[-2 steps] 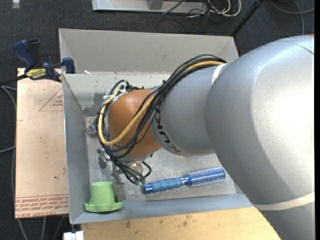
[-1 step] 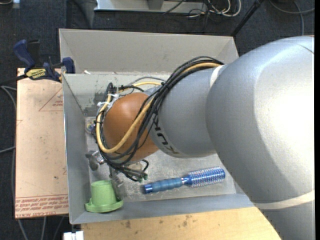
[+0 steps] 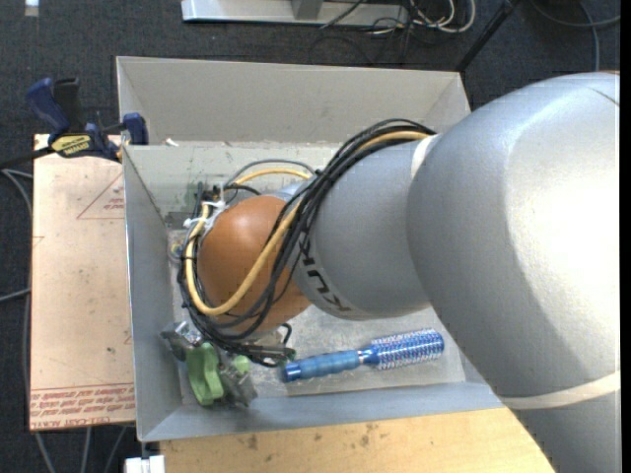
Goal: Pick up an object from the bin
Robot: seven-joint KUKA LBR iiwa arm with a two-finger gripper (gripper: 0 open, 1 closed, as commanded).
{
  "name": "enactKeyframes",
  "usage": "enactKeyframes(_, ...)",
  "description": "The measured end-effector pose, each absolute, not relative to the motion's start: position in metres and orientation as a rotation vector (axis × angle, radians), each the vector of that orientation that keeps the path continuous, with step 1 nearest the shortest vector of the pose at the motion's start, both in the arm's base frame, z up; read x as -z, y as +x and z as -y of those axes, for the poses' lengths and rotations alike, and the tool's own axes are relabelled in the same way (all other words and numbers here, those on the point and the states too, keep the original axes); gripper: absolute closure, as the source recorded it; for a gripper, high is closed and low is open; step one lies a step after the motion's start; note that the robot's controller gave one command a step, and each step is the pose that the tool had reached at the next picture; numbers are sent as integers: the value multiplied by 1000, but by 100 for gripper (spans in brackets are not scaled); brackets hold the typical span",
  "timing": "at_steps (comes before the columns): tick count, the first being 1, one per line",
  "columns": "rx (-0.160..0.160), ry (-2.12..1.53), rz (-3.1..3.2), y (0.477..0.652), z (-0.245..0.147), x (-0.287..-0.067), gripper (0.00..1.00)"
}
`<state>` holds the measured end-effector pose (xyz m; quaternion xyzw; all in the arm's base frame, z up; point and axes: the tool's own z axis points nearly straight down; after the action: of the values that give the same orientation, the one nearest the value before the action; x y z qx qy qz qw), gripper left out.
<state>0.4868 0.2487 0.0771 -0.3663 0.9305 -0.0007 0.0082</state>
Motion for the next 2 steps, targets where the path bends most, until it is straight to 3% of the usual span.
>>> enactKeyframes(1,-4,-1155,-2917,482,-251,-75,100)
enactKeyframes(2,-2,-1205,-2889,486,-242,-221,100)
